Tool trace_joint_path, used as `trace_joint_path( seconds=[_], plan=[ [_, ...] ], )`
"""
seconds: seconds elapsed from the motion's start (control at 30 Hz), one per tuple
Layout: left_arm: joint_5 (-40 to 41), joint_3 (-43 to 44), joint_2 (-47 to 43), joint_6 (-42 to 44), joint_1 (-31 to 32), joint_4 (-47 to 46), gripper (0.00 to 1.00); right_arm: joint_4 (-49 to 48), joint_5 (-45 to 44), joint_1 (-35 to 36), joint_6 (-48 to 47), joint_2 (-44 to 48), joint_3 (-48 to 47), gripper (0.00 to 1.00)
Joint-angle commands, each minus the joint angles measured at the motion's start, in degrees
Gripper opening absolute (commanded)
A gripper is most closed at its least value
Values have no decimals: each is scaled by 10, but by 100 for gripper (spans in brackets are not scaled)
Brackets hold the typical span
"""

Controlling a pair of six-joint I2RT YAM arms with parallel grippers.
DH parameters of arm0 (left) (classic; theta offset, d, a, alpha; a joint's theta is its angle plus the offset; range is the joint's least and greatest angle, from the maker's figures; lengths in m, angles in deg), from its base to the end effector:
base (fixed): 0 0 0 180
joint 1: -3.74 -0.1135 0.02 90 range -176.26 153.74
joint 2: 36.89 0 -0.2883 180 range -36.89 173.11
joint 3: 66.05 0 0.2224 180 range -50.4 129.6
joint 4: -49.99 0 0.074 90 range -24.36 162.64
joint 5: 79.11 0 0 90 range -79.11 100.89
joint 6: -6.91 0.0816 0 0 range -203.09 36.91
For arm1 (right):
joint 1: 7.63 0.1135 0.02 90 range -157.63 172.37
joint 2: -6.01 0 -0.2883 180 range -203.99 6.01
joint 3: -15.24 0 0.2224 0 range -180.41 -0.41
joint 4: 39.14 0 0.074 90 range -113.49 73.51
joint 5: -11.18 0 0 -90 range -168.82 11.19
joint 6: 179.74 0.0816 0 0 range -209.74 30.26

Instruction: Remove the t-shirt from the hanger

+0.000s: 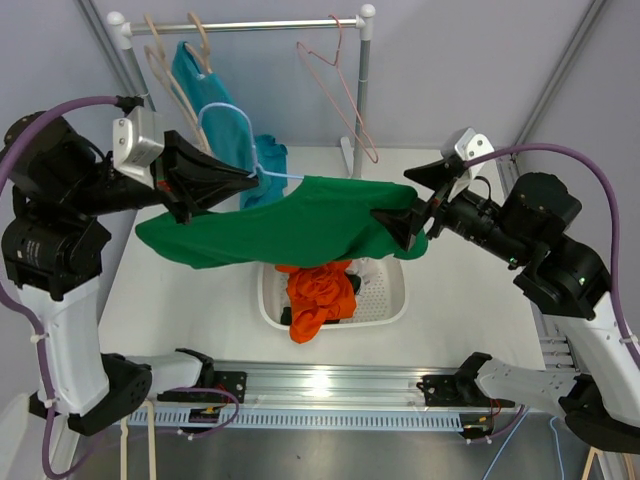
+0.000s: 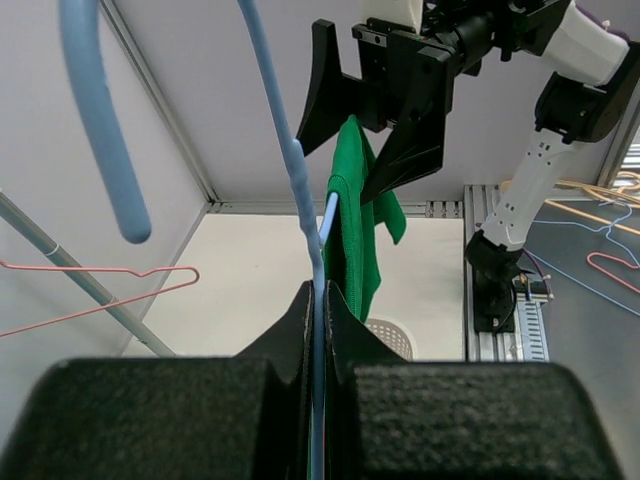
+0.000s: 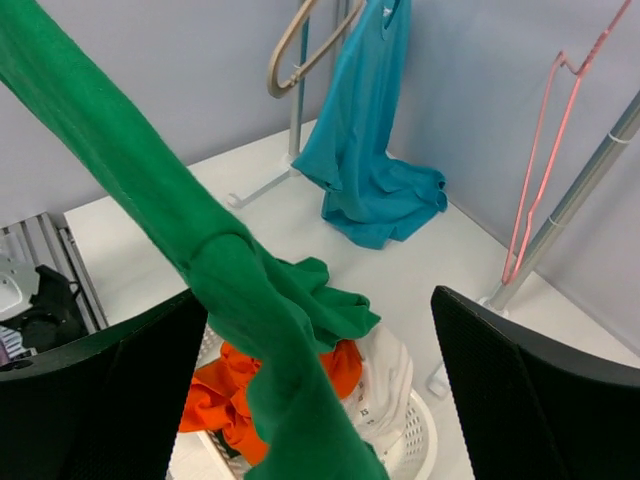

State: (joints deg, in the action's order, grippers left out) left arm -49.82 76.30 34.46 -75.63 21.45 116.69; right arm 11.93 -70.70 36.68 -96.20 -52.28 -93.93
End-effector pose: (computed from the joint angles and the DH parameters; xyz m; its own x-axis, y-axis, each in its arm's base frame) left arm 0.0868 -0.1024 0.6055 0.1977 0.0035 -0.9803 0.9598 0.2027 0.1943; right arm 0.1090 0.1225 0.5308 0.0868 -0.0709 -0.9937 -0.7878 0.6056 -0.1120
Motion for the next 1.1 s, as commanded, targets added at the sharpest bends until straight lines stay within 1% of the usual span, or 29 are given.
trace_joint_path(
  seconds=[0.0, 0.07, 0.1, 0.17, 0.2, 0.23, 0.27, 0.33, 0.37, 0.4, 0.47, 0.57, 0.63, 0.73, 0.77, 0.8, 0.87, 0.9, 0.97, 1.07],
  plan=[
    [-61, -7, -26, -27, -28, -56, 1, -19, 46, -10, 9, 16, -9, 96],
    [-81, -15, -30, -43, -48, -73, 1, -16, 53, -12, 8, 17, -12, 92],
    [-84, -20, -33, -47, -52, -77, 1, -14, 55, -12, 9, 16, -13, 81],
    [-86, -20, -34, -50, -62, -82, 1, -6, 68, -13, 12, 16, -15, 70],
    [-86, -22, -34, -51, -65, -84, 1, -4, 73, -14, 13, 15, -16, 56],
    [-86, -22, -33, -54, -72, -87, 1, 3, 84, -14, 14, 15, -16, 50],
    [-83, -22, -32, -55, -73, -89, 1, 8, 89, -14, 16, 13, -16, 47],
    [-83, -22, -30, -61, -79, -93, 1, 13, 105, -14, 18, 11, -15, 37],
    [-82, -22, -29, -61, -80, -96, 1, 15, 110, -15, 21, 8, -13, 34],
    [-79, -22, -28, -62, -81, -96, 1, 17, 115, -15, 22, 7, -13, 34],
    [-71, -20, -25, -62, -84, -98, 1, 21, 128, -15, 25, 4, -12, 39],
    [-61, -16, -22, -65, -90, -102, 1, 25, 134, -16, 27, 2, -9, 39],
    [-58, -15, -18, -67, -95, -104, 1, 31, 140, -16, 27, 3, -6, 42],
    [-54, -13, -15, -70, -97, -106, 1, 37, 142, -17, 29, 2, 0, 40],
    [-53, -12, -14, -69, -98, -105, 1, 39, 144, -17, 29, 2, 2, 38],
    [-54, -10, -11, -69, -100, -105, 1, 39, 144, -17, 30, 4, 4, 29],
    [-57, -7, -10, -70, -101, -106, 1, 38, 145, -16, 33, 5, 11, 18],
    [-57, -7, -10, -70, -101, -108, 1, 36, 146, -16, 33, 5, 12, 10],
    [-56, -6, -11, -69, -102, -110, 1, 35, 149, -17, 36, 2, 15, 0],
    [-40, -6, -12, -69, -104, -109, 1, 33, 140, -16, 38, 1, 15, 0]
  ],
)
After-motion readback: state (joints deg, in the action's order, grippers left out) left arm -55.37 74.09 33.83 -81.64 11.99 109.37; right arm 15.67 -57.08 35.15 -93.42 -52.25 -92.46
